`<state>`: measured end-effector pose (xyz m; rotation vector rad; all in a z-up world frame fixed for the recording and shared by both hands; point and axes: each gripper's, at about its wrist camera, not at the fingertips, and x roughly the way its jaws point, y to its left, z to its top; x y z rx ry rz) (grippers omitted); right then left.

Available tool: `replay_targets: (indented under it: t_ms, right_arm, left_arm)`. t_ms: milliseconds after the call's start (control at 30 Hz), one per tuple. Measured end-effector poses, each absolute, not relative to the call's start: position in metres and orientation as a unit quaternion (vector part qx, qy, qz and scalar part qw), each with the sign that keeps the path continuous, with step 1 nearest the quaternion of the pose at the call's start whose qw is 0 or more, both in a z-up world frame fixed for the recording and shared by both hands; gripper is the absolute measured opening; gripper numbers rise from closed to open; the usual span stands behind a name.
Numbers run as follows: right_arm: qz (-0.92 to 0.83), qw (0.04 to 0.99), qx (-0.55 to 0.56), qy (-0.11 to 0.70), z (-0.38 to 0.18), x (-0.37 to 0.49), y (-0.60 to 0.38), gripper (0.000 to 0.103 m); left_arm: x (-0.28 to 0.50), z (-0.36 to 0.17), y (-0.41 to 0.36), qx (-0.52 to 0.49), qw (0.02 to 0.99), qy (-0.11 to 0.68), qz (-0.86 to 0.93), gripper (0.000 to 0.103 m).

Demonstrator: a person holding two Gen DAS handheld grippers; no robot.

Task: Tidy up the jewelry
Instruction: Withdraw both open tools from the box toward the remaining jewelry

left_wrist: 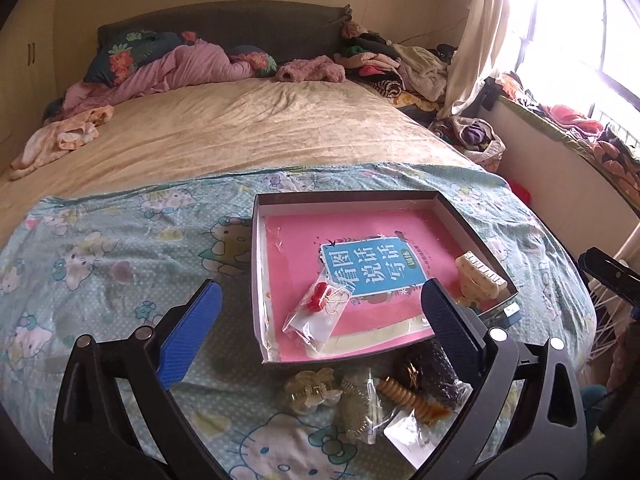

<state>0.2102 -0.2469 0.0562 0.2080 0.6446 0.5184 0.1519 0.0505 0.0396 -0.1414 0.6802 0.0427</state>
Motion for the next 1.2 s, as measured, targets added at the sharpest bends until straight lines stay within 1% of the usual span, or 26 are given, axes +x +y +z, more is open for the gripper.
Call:
replay_targets:
  t_ms: [367,800,900,967,1200]
  right_arm:
    - [0.263,0.912,0.088,0.302,0.068,0.185,-0.244,0.078]
    - [0.268,0.907,0.068,0.319,0.058,0.166,-0.242,0.078]
    - [0.268,0.905,0.062,0.324,0.053,0.162,-0.239,0.082]
    - [0.268,0.905,0.058,0.327,0.05,0.16,-0.238,0.086]
    - [0.269,0.899,0.041,0.342,0.038,0.153,-0.232,0.086]
  left_arm:
    - [0.122,0.044,0.043,-0.069,0.941,0.331,0.007,0.093]
    - [0.097,0.022,0.024,-0.064,0.929,0.365,-0.023,0.093]
    - [0.095,0.016,0.02,-0.063,0.925,0.372,-0.029,0.093]
    - [0.092,0.012,0.018,-0.064,0.923,0.378,-0.032,0.093]
    - [0.086,-0.006,0.01,-0.064,0.912,0.403,-0.044,0.093]
